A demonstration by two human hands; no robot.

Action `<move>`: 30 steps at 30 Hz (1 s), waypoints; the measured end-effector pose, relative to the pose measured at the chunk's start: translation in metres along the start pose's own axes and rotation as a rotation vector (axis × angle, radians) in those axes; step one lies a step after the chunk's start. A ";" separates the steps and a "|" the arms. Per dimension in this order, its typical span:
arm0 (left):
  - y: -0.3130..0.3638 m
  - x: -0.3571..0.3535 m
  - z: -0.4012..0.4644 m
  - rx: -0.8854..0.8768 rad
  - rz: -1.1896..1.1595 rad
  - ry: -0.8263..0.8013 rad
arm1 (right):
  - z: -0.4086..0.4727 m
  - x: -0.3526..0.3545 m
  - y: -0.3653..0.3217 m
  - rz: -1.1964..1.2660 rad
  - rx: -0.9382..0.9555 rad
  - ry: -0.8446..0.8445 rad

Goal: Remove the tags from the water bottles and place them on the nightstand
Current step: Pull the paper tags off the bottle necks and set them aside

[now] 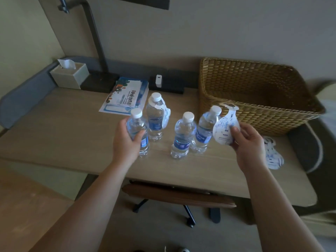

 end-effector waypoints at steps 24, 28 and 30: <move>-0.011 -0.008 -0.008 0.145 0.069 0.122 | 0.070 0.180 0.093 -1.124 0.004 0.171; -0.010 -0.009 -0.008 0.141 0.057 0.133 | 0.051 0.152 0.110 -1.296 0.064 -0.023; -0.010 -0.008 -0.008 0.143 0.057 0.133 | 0.046 0.146 0.119 -1.354 0.037 -0.075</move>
Point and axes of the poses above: each hand's wrist, its own z-axis towards the middle knuckle, its own x-axis out of the back of the hand, y = z × x, the point moved 10 cm from there along z, towards the middle knuckle, and after that the axes turned 7 degrees about z, right-handed, at the moved point
